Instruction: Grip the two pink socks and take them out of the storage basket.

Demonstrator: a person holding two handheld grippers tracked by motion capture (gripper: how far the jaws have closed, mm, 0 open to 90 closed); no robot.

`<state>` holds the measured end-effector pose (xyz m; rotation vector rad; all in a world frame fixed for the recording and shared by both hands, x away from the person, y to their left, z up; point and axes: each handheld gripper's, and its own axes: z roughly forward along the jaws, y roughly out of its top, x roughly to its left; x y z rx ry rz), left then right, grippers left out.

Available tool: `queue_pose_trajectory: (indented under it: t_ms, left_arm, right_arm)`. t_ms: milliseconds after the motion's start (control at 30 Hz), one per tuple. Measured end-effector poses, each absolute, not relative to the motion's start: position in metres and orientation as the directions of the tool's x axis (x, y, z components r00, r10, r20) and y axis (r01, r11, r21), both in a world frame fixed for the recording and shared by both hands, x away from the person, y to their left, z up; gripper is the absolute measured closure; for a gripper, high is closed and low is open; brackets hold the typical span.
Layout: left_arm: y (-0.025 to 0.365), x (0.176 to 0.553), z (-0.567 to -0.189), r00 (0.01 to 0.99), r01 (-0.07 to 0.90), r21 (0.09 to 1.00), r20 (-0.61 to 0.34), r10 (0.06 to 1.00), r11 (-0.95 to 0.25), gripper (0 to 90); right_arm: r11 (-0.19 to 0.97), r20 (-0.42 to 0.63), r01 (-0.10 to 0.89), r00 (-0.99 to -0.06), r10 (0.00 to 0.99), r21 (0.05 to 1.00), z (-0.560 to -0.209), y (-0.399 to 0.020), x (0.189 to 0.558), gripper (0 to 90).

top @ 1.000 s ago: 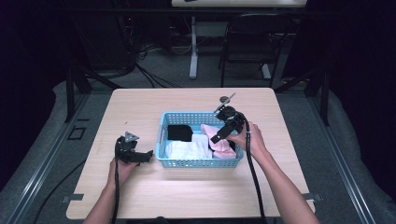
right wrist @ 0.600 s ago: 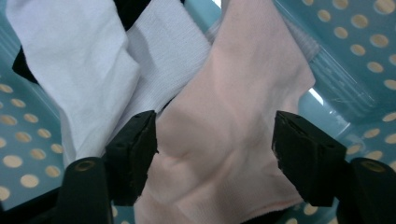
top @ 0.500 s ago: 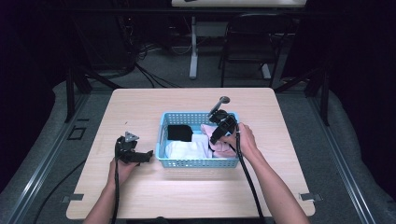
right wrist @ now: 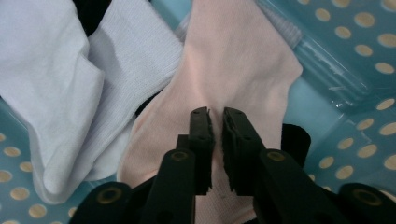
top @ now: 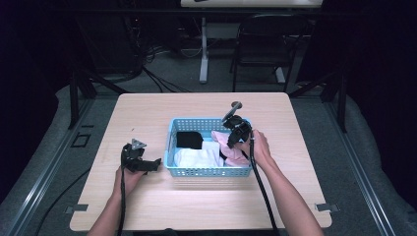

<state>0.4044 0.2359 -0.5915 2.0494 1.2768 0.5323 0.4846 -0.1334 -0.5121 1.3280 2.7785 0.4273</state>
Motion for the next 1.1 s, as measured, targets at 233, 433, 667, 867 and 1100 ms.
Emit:
queue_pose_trajectory:
  t_ms: [233,433,667,867,1100]
  left_arm:
    - [0.236,0.404,-0.591,0.443,0.631,0.711,-0.001,0.897,-0.311,1.2]
    - [0.236,0.404,-0.591,0.442,0.63,0.713,-0.002,0.897,-0.309,1.2]
    - [0.236,0.404,-0.591,0.442,0.629,0.713,-0.001,0.897,-0.31,1.2]
    - [0.236,0.404,-0.591,0.442,0.63,0.712,-0.002,0.897,-0.309,1.2]
    - [0.236,0.404,-0.591,0.441,0.631,0.712,-0.002,0.898,-0.308,1.2]
  right_arm:
    - [0.584,0.094,0.754,-0.633,0.769,0.302,-0.503,-0.137,0.48,89.1]
    - [0.573,0.099,0.736,-0.641,0.762,0.361,-0.485,-0.138,0.473,89.5]
    - [0.571,0.105,0.722,-0.652,0.751,0.391,-0.474,-0.142,0.47,89.8]
    - [0.569,0.108,0.716,-0.655,0.748,0.406,-0.466,-0.148,0.469,90.0]
    - [0.562,0.109,0.7,-0.663,0.741,0.441,-0.45,-0.15,0.465,90.0]
